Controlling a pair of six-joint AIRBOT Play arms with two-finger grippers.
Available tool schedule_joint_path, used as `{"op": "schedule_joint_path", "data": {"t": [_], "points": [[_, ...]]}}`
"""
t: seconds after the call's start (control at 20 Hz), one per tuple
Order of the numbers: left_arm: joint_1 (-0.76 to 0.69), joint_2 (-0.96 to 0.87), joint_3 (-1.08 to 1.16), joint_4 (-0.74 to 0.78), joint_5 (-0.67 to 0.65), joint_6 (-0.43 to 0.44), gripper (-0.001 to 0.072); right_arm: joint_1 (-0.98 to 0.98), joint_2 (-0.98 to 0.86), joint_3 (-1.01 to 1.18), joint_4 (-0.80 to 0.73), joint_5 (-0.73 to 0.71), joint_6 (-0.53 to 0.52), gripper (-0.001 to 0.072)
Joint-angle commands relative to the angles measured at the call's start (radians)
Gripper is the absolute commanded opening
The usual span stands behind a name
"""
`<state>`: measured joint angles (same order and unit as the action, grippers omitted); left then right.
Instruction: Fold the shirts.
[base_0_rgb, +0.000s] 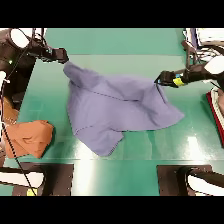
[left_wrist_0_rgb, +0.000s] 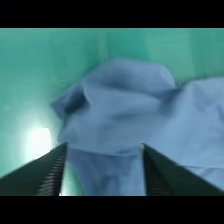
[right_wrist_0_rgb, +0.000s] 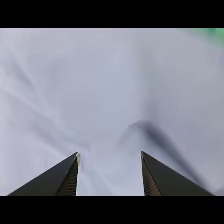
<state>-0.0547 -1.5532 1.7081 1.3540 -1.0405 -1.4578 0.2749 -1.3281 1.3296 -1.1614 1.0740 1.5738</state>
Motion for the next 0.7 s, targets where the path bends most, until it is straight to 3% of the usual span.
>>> {"op": "schedule_joint_path", "data": {"t": [0.0, 0.1, 0.2, 0.5, 0.65], "points": [[0.045, -0.004, 0.026, 0.023, -0.194, -0.008, 0.048, -0.006, -0.079, 0.129, -0.01, 0.07, -0.028, 0.044], [0.088, 0.039, -0.007, 0.023, -0.31, -0.008, 0.048, -0.034, -0.044, 0.124, -0.009, 0.12, -0.054, 0.044], [0.106, 0.136, -0.145, 0.023, -0.342, -0.008, 0.048, -0.074, 0.024, 0.058, -0.008, 0.146, -0.066, 0.0439], [0.074, 0.501, -0.84, -0.156, -0.212, -0.071, 0.048, -0.184, 0.22, -0.169, 0.003, 0.122, -0.066, 0.0437], [0.018, 0.594, -1.094, -0.252, -0.121, -0.106, 0.048, -0.23, 0.259, -0.21, 0.102, 0.117, -0.095, 0.0437]]}}
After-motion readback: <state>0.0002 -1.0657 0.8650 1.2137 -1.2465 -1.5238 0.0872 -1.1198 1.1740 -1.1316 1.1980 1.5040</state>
